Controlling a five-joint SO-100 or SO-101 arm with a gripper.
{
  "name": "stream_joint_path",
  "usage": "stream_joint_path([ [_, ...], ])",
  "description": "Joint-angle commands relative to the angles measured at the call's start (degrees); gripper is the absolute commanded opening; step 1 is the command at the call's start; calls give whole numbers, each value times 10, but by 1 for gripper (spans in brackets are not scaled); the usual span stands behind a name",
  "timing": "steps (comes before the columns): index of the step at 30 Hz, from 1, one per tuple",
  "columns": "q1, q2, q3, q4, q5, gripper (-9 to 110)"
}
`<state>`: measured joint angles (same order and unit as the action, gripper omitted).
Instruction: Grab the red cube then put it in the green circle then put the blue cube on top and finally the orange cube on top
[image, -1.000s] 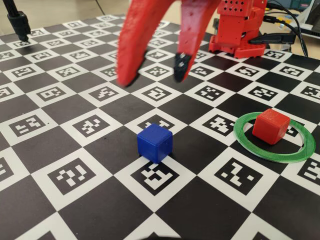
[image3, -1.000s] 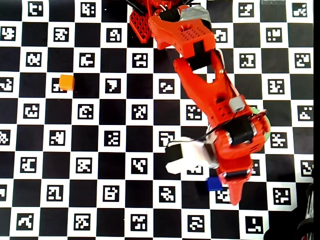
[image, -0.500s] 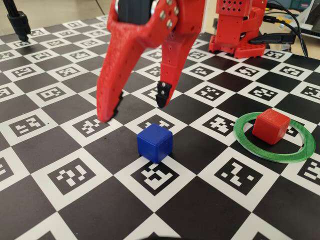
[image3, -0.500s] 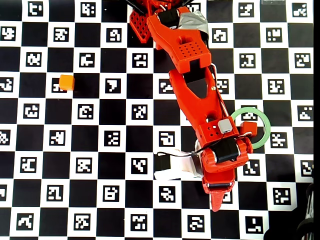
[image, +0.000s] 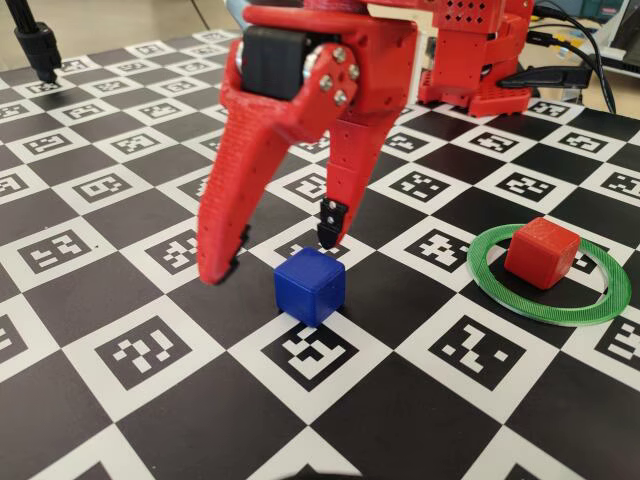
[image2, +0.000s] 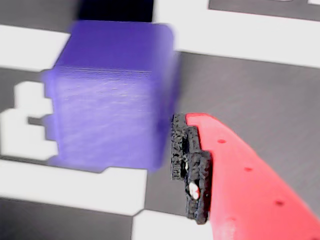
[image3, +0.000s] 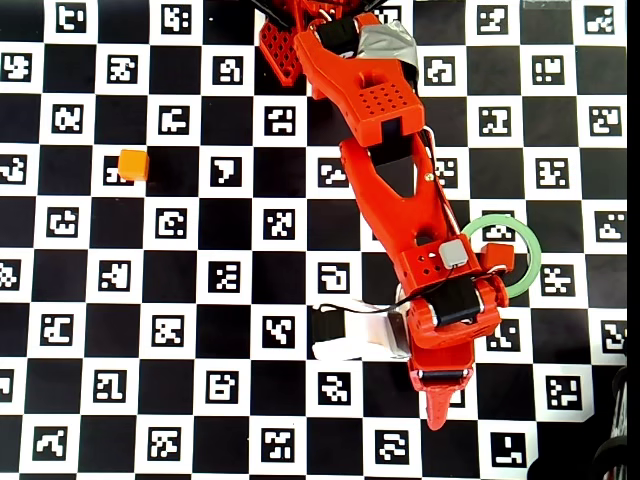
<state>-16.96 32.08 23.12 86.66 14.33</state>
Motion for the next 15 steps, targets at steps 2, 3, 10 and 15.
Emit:
stream_joint_path([
  [2, -10, 27, -4, -10, 6, 47],
  [3, -11, 25, -4, -11, 7, 47],
  [10, -15, -2, -16, -13, 13, 47],
  [15, -15, -9, -18, -12, 14, 46],
])
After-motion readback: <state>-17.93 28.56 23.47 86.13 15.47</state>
